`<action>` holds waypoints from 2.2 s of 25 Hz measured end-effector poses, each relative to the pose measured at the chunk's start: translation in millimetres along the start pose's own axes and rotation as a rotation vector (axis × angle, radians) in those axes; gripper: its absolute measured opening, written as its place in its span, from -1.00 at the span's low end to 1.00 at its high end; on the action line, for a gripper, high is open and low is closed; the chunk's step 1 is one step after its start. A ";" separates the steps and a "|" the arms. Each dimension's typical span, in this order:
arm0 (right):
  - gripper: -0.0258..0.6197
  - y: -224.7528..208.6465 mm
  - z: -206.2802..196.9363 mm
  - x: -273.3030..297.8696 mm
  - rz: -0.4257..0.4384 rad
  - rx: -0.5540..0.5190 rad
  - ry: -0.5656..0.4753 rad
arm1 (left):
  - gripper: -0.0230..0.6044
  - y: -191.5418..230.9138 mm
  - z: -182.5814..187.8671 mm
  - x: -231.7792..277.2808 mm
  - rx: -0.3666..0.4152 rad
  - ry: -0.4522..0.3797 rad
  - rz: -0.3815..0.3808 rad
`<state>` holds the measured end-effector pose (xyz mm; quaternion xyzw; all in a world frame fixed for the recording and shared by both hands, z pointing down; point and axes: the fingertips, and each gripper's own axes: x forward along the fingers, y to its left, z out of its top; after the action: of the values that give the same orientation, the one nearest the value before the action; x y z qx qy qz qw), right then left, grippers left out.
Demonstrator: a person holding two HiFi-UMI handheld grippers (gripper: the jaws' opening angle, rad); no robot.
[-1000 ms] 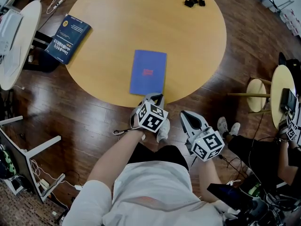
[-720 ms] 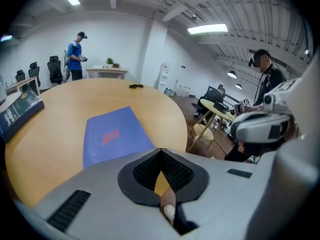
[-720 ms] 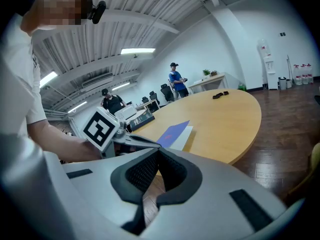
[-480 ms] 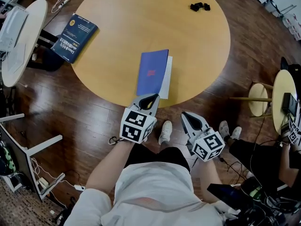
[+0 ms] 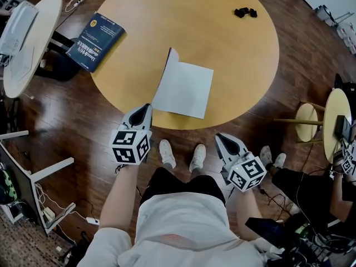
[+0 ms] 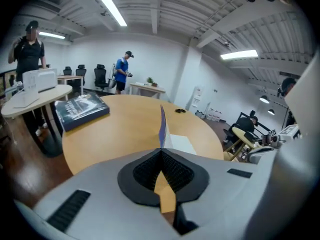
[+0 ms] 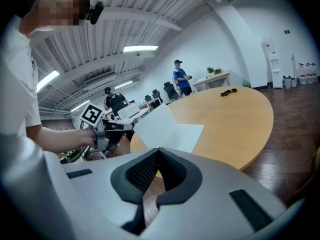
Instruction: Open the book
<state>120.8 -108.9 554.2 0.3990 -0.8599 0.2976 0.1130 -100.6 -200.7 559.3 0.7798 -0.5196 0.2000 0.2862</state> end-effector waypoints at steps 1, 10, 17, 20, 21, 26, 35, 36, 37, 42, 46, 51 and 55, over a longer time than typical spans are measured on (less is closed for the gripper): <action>-0.92 5.1 -0.3 4.8 0.000 -0.001 0.002 | -0.90 17.9 -3.2 -1.9 -0.011 0.005 0.026; -0.93 21.7 -0.9 25.7 -0.003 -0.004 0.024 | -0.90 95.3 -85.4 9.6 -0.013 0.196 0.154; -0.93 28.5 -1.9 37.5 0.002 -0.004 0.038 | -0.90 99.0 -105.6 19.6 -0.075 0.218 0.122; -0.93 33.7 -1.4 40.5 0.017 -0.019 0.045 | -0.90 101.7 -111.0 23.0 -0.099 0.242 0.117; -0.93 34.9 -1.8 41.2 0.021 -0.025 0.046 | -0.89 102.1 -112.3 23.5 -0.100 0.248 0.120; -0.93 34.1 -4.7 41.3 0.016 -0.015 0.046 | -0.85 103.2 -121.4 22.6 -0.115 0.279 0.137; -0.93 40.1 17.7 36.4 0.034 -0.055 0.004 | -0.85 100.0 -71.6 -27.0 -0.129 0.064 0.137; -0.93 42.7 23.4 35.7 0.041 -0.067 -0.003 | -0.85 95.6 -58.7 -34.8 -0.117 0.024 0.118; -0.93 46.4 30.0 34.4 0.048 -0.080 -0.011 | -0.85 90.1 -44.8 -43.5 -0.106 -0.020 0.097; -0.93 66.1 73.0 26.8 0.087 -0.162 -0.067 | -0.85 50.0 36.6 -103.6 -0.072 -0.264 0.018; -0.93 75.7 118.2 13.0 0.090 -0.202 -0.145 | -0.89 3.5 88.0 -152.9 0.002 -0.406 -0.048; -0.93 91.7 187.5 -21.8 0.100 -0.268 -0.304 | -0.89 -38.9 129.3 -196.4 0.102 -0.510 -0.096; -0.93 98.7 217.8 -49.3 0.099 -0.314 -0.377 | -0.89 -64.0 150.4 -216.0 0.143 -0.566 -0.121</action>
<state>88.2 -159.7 317.6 0.3826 -0.9199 0.0855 -0.0036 -121.3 -129.8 298.7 0.8523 -0.5160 -0.0066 0.0855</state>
